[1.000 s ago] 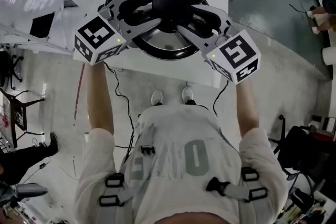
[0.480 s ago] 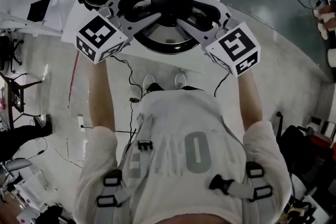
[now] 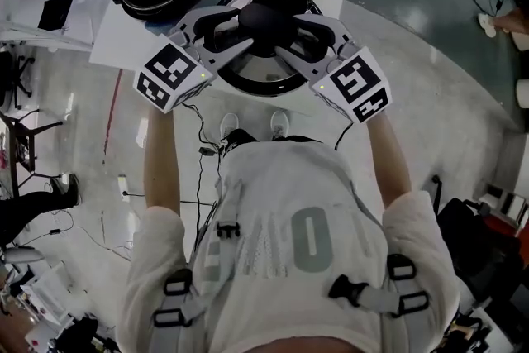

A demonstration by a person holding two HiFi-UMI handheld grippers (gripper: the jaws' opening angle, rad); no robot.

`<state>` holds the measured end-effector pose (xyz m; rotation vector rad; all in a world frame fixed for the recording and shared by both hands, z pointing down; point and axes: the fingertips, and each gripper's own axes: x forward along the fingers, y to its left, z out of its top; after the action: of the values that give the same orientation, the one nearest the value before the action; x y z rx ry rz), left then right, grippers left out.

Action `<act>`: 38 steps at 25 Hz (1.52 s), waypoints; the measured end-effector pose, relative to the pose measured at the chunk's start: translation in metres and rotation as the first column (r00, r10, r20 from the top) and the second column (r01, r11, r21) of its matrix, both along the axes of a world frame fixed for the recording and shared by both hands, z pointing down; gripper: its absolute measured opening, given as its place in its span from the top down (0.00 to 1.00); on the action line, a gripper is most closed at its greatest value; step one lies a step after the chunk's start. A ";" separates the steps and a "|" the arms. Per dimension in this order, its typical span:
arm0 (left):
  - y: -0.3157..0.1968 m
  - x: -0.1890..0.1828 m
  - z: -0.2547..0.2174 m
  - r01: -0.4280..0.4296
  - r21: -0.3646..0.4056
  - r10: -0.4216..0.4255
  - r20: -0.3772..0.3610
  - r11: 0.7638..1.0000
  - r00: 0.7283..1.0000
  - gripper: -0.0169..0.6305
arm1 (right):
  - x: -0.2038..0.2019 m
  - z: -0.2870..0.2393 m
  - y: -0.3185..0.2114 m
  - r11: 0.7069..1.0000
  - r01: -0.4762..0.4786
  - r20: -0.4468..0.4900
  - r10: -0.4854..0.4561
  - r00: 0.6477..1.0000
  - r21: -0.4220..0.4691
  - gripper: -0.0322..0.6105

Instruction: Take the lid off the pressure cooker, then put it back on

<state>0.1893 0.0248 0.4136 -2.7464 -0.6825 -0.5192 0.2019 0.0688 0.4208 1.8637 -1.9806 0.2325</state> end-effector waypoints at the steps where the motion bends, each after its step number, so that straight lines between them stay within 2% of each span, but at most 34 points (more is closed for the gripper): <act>1: 0.000 0.001 0.006 0.001 -0.005 -0.001 0.008 1.000 1.000 0.64 | 0.000 0.006 0.000 1.000 0.002 0.011 -0.002 1.000 -0.008 0.60; 6: 0.000 0.001 0.040 0.015 -0.013 -0.015 0.064 1.000 0.998 0.64 | 0.002 0.039 0.000 0.999 0.004 0.057 -0.001 0.998 -0.046 0.61; 11: -0.003 0.002 0.078 0.045 -0.062 -0.036 0.137 0.997 0.990 0.64 | 0.002 0.072 -0.002 0.996 0.016 0.103 -0.006 0.995 -0.093 0.61; 17: -0.006 0.007 0.120 0.054 0.002 -0.053 0.221 0.999 0.974 0.66 | 0.008 0.113 -0.007 0.989 0.015 0.113 0.002 0.994 -0.150 0.61; 20: -0.007 0.008 0.134 0.054 -0.003 -0.051 0.254 0.999 0.966 0.66 | 0.010 0.125 -0.008 0.988 0.007 0.131 0.013 0.991 -0.155 0.61; 25: -0.008 0.012 0.140 0.045 -0.019 -0.039 0.244 0.999 0.969 0.66 | 0.013 0.135 -0.008 0.989 -0.003 0.123 0.021 0.992 -0.151 0.61; 29: -0.006 0.013 0.148 0.036 -0.029 -0.027 0.265 0.999 0.964 0.66 | 0.014 0.148 -0.006 0.982 0.007 0.076 0.007 0.997 -0.191 0.61; 32: -0.001 0.015 0.152 0.055 -0.104 -0.024 0.274 0.993 0.961 0.67 | 0.014 0.162 0.003 0.971 0.014 0.032 -0.006 0.999 -0.237 0.61; 35: 0.000 0.017 0.152 0.087 -0.176 -0.040 0.257 0.981 0.966 0.68 | 0.015 0.167 0.007 0.971 0.013 0.037 -0.004 0.999 -0.237 0.61; 38: 0.000 0.017 0.153 0.089 -0.175 -0.043 0.252 0.981 0.967 0.68 | 0.015 0.167 0.006 0.972 0.012 0.040 -0.003 0.999 -0.234 0.61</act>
<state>0.2065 0.0243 0.5664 -2.9147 -0.7302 -0.8663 0.2168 0.0749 0.5881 1.7133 -1.8927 0.4828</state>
